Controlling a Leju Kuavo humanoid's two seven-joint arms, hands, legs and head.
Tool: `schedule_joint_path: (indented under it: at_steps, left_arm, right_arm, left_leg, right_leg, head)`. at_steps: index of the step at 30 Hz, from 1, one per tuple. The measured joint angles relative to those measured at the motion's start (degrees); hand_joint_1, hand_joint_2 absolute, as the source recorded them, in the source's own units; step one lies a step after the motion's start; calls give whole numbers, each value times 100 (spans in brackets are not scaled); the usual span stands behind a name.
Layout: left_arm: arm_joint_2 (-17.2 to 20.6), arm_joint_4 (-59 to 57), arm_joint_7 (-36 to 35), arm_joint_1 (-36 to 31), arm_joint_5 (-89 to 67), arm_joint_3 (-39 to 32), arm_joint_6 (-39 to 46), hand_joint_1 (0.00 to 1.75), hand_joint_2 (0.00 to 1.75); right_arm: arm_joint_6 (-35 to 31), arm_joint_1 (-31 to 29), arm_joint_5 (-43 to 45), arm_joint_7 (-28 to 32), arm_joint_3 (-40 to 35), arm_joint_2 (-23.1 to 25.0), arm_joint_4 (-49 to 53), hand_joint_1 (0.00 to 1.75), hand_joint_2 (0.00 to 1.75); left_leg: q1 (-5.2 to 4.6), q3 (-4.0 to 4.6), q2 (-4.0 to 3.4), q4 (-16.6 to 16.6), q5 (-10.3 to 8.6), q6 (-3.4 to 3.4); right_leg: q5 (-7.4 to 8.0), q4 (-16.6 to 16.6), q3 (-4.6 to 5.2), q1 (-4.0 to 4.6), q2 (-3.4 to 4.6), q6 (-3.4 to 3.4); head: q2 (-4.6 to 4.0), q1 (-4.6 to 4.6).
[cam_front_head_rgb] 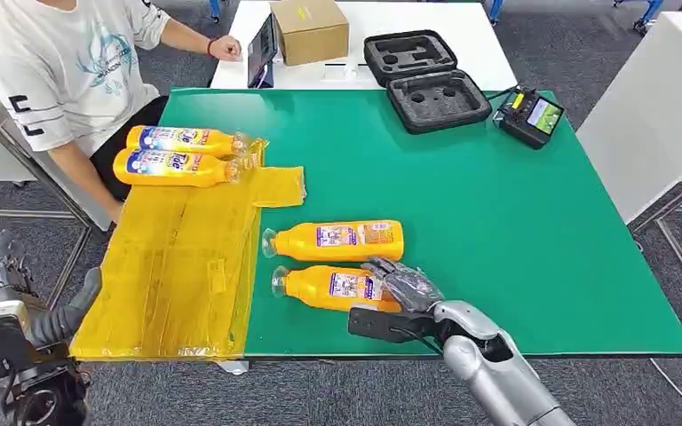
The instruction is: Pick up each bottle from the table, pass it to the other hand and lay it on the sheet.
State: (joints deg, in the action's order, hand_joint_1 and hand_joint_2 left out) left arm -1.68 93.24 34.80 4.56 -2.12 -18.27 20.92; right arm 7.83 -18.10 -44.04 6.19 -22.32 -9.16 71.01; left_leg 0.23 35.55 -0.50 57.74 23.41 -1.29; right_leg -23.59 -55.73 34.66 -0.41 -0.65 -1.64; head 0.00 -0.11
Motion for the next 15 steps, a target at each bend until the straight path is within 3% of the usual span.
schedule_joint_path:
  at_steps: [10,13,15]
  left_arm:
    - [-15,0,0,-1,0,0,0,0,175]
    - [-20,0,0,-6,4,0,0,0,175]
    - [-20,0,0,-5,11,-2,0,0,175]
  right_arm:
    - [76,-97,85,9,-7,-9,-133,3,175]
    - [79,-291,192,22,-7,-13,-431,10,175]
    - [76,-402,214,26,-7,-13,-652,24,175]
  left_leg:
    - [0,0,0,0,0,0]
    - [0,-3,-1,0,0,0]
    - [0,-5,-1,0,-1,0]
  right_leg:
    - [0,0,-1,0,1,0]
    - [1,0,-2,0,2,0]
    - [1,0,-4,0,1,0]
  head:
    - [0,0]
    - [0,2]
    - [0,2]
